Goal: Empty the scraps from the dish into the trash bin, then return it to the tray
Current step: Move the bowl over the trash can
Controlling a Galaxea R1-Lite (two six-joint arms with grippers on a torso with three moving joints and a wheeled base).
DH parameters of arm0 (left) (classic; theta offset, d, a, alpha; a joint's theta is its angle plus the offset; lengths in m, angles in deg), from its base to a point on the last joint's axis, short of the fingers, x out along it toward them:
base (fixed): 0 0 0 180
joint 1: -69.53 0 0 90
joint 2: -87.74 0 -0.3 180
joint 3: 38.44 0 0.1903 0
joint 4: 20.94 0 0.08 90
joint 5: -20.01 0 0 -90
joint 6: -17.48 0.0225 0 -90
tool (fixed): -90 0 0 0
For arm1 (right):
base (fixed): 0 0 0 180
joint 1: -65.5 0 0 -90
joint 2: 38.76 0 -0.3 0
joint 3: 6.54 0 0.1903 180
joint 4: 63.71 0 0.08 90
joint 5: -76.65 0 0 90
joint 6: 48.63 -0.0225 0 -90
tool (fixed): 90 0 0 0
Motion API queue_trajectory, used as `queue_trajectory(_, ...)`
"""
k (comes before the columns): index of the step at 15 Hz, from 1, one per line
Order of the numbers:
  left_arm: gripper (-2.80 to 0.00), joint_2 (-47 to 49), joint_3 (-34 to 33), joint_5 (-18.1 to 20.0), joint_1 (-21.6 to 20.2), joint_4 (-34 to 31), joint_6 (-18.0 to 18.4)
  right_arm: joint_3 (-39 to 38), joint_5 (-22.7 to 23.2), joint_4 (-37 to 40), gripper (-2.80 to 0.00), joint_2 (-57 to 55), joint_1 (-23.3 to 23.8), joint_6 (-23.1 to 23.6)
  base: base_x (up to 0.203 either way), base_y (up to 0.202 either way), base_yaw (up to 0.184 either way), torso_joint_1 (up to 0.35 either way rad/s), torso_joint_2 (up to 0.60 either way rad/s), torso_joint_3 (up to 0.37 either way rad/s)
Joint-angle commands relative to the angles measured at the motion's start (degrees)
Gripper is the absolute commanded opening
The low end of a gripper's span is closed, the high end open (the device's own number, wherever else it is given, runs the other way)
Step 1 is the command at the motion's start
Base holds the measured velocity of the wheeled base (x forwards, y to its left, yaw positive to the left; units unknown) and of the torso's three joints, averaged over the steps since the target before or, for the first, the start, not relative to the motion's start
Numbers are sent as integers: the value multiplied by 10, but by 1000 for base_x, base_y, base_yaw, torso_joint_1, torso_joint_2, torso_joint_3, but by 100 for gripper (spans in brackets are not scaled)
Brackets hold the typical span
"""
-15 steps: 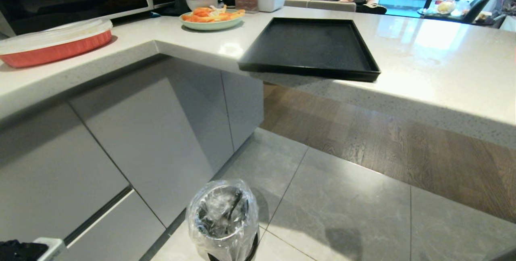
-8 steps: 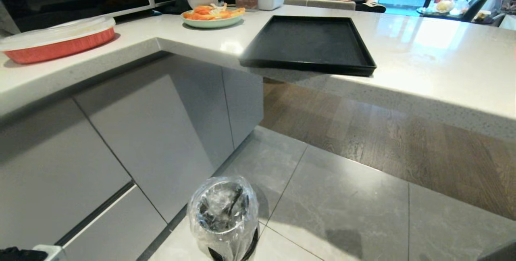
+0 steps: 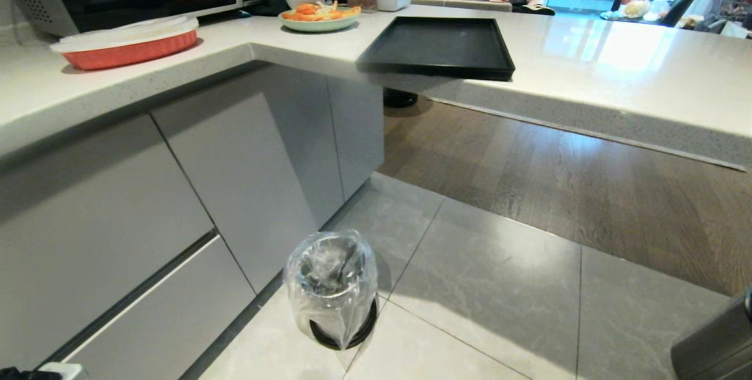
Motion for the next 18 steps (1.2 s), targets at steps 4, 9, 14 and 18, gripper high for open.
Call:
queue_trajectory(4, -280, -2, 0, 2, 19, 0, -3, 0, -1, 0, -280, 0, 0, 0, 0, 0, 0, 0, 0, 0)
queue_trajectory(9, -280, -2, 1, 4, 23, 1, -4, 0, -1, 0, -280, 0, 0, 0, 0, 0, 0, 0, 0, 0)
queue_trajectory(14, -280, -2, 2, 2, 38, 2, -23, 0, 0, 0, -280, 0, 0, 0, 0, 0, 0, 2, 3, -111)
queue_trajectory(18, -280, -2, 5, 3, 41, 2, -22, 0, -1, 0, -280, 0, 0, 0, 0, 0, 0, 2, 3, -192)
